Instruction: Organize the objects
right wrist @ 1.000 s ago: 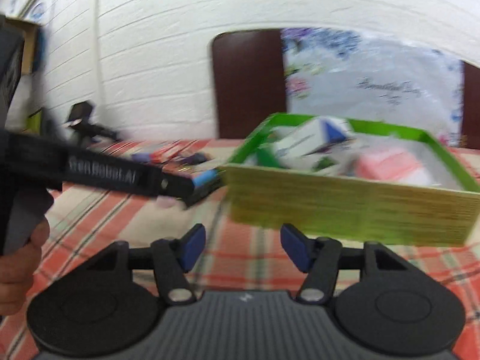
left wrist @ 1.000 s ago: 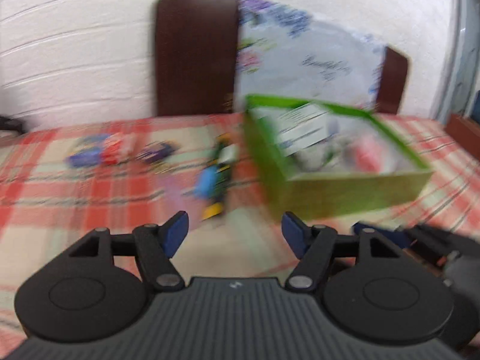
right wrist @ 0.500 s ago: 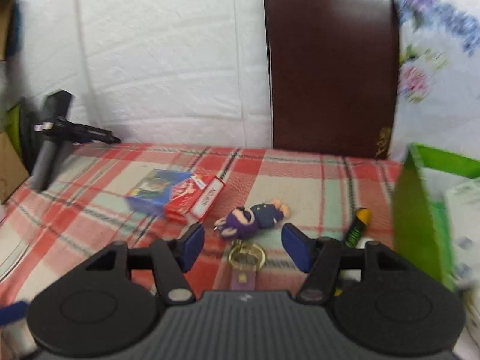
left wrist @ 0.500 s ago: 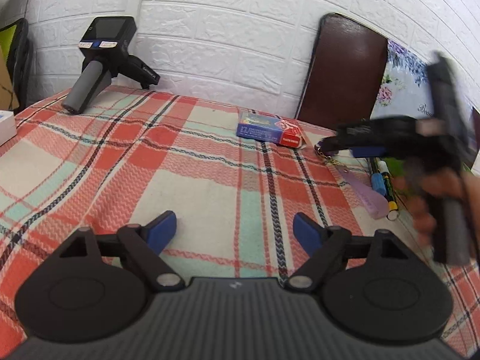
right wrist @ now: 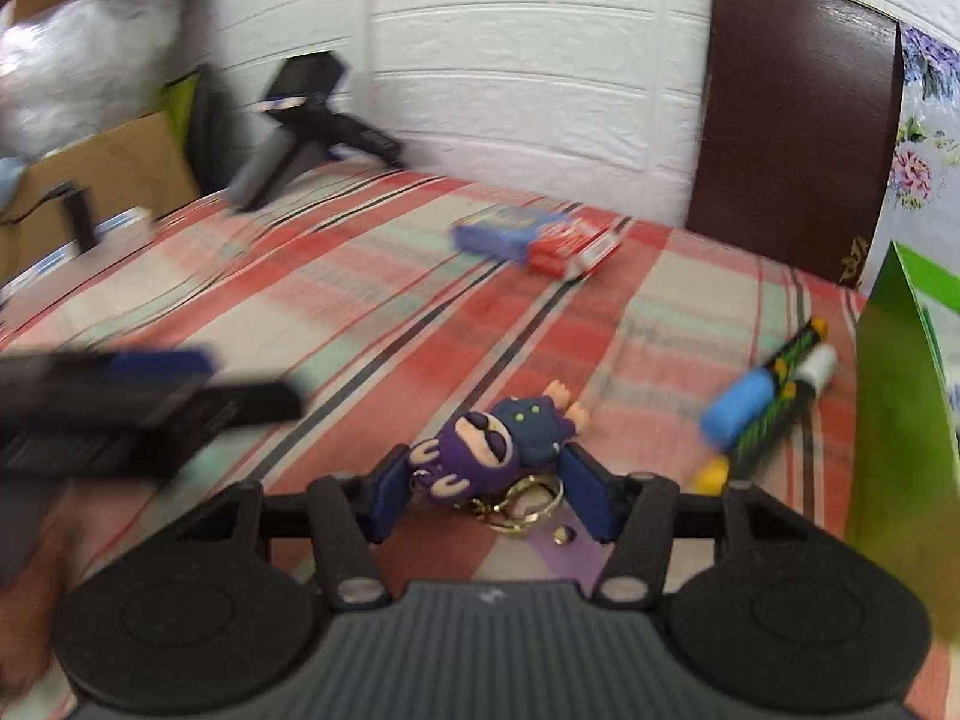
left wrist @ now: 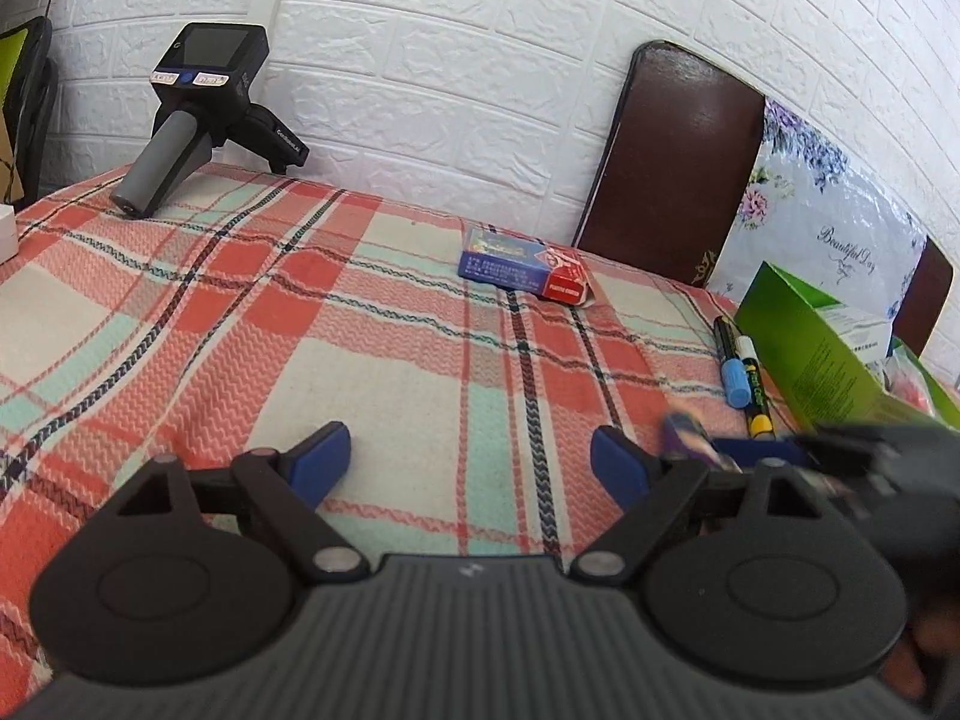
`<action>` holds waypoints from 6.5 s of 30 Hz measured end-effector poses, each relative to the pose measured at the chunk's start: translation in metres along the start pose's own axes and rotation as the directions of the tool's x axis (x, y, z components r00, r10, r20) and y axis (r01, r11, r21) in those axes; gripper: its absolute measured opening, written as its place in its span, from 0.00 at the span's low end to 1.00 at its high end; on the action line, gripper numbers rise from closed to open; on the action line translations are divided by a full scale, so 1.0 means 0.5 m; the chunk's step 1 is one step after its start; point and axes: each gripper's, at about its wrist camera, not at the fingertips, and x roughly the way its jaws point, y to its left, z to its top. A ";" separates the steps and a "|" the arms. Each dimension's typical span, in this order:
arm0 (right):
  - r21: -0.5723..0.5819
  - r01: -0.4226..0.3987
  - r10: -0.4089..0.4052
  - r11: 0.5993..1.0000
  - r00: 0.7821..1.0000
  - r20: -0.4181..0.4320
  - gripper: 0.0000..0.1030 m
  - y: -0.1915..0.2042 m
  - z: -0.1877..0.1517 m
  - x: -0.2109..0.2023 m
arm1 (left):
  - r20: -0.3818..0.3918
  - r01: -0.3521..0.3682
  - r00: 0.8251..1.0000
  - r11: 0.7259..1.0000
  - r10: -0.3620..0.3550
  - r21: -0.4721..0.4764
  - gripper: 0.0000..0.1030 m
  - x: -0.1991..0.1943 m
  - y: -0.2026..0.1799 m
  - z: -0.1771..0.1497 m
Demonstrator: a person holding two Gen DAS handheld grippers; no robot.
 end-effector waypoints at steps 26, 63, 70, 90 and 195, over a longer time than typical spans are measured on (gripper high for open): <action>0.030 0.175 -0.177 0.984 0.983 0.051 0.85 -0.017 -0.224 -0.276 | -0.388 0.338 0.883 0.931 -0.262 0.141 0.60 -0.044 -0.250 -0.061; 0.203 0.073 -0.090 0.976 0.993 0.073 0.64 -0.113 -0.223 -0.274 | -0.475 0.447 0.798 0.893 -0.370 0.055 0.25 0.036 -0.360 -0.035; 0.136 0.087 -0.093 0.987 0.995 0.034 0.87 -0.089 -0.208 -0.244 | -0.486 0.492 0.779 0.866 -0.395 0.085 0.28 0.020 -0.354 -0.049; 0.089 0.423 -0.426 0.902 0.836 0.345 0.57 -0.216 -0.038 -0.251 | -0.261 0.532 0.838 0.825 -0.480 0.191 0.34 0.088 -0.518 0.155; -0.150 0.122 -0.118 0.981 0.992 0.036 0.22 -0.010 -0.186 -0.228 | -0.377 0.377 0.829 0.911 -0.412 -0.167 0.20 0.001 -0.202 -0.033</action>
